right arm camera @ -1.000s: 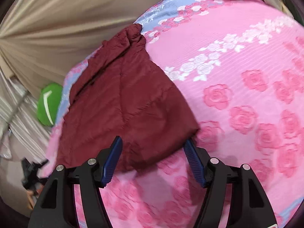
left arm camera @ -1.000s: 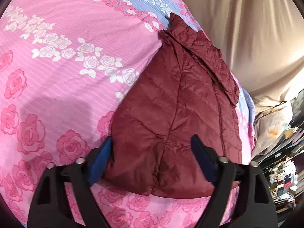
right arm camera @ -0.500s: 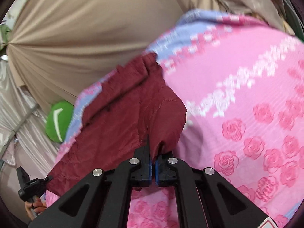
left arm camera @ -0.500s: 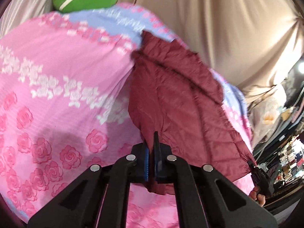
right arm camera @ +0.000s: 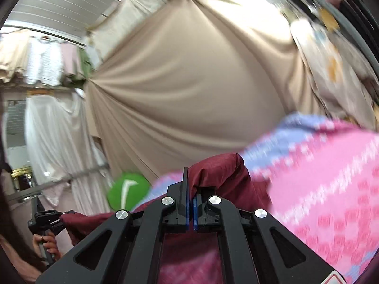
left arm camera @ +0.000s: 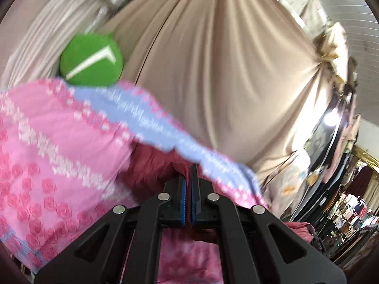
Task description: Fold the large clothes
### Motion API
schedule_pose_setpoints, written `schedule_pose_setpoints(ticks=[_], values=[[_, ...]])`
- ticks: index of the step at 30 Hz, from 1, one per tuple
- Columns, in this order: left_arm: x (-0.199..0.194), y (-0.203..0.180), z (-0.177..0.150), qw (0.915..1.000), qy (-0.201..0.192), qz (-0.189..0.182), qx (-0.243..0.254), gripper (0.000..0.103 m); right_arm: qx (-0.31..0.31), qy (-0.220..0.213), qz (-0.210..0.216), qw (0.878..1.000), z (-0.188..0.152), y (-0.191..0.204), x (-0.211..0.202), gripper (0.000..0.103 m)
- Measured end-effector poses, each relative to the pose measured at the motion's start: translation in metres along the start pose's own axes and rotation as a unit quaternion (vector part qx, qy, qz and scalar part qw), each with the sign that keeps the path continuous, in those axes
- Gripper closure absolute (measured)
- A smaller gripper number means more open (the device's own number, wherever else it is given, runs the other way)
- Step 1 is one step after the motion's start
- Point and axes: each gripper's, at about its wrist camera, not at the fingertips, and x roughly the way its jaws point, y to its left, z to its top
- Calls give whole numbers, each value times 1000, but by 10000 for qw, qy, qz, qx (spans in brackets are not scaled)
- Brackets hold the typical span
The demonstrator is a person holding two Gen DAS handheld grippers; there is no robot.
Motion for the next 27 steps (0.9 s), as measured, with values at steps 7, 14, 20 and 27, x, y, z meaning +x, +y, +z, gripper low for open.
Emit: schedule_pose_setpoints(ticks=[7, 14, 20, 27], values=[[-4, -25, 16, 9983, -298, 62, 490, 101, -241, -412, 319, 9984, 29, 15, 5, 101], [118, 0, 5, 9913, 488, 936, 791, 101, 208, 376, -325, 9985, 12, -37, 104, 101], [211, 36, -3, 9818, 1029, 1416, 741, 101, 332, 923, -817, 9918, -8, -77, 174, 101], [294, 78, -13, 9639, 1568, 2052, 646, 101, 638, 1521, -1415, 9761, -38, -129, 247, 101]])
